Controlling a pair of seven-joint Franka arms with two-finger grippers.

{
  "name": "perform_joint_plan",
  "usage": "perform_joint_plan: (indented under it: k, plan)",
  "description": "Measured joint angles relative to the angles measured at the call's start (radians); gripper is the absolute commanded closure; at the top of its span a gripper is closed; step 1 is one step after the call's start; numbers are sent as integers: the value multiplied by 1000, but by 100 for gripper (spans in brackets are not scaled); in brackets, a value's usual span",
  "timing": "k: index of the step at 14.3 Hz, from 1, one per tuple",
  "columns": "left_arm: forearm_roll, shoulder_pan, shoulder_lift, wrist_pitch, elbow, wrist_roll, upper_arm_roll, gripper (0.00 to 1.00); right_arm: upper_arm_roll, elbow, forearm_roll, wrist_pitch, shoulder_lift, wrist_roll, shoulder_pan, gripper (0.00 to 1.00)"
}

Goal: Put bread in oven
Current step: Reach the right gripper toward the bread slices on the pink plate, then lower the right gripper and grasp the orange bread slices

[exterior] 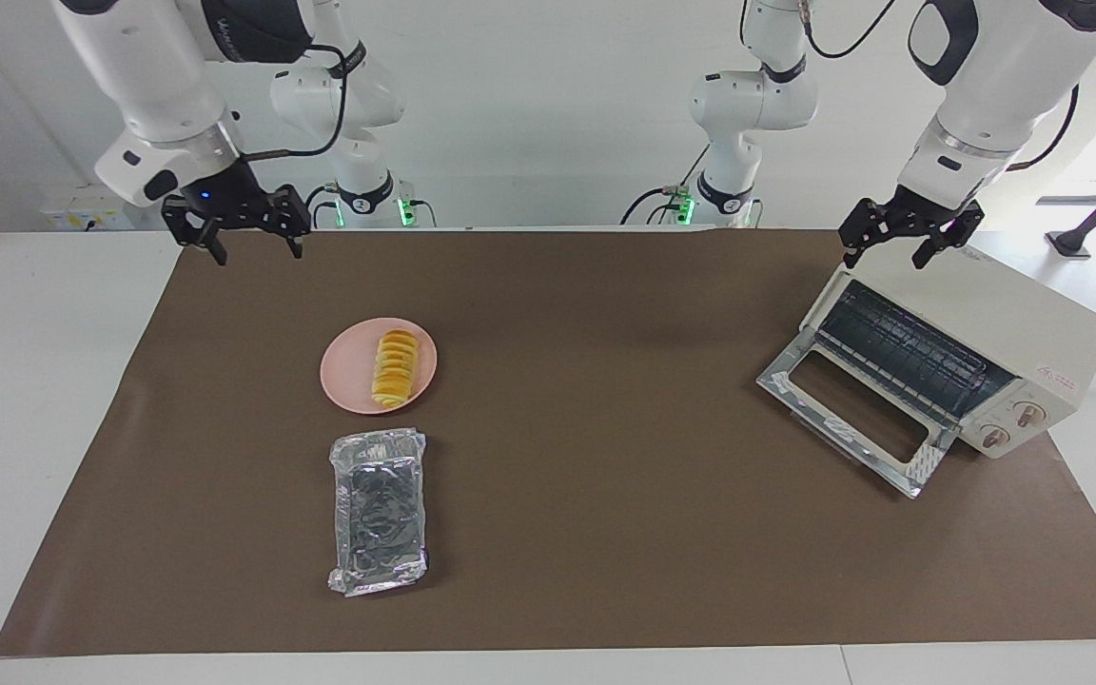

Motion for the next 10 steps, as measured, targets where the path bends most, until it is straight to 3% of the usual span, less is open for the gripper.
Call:
perform_joint_plan:
  k: [4,7,10]
  plan:
    - [0,0,0,0,0,0,0,0,3,-191,0,229,1,178,101,0]
    - [0,0,0,0,0,0,0,0,3,-252,0,365,63,269,165,0]
    - [0,0,0,0,0,0,0,0,-1,-336,0,519,119,276,167,0]
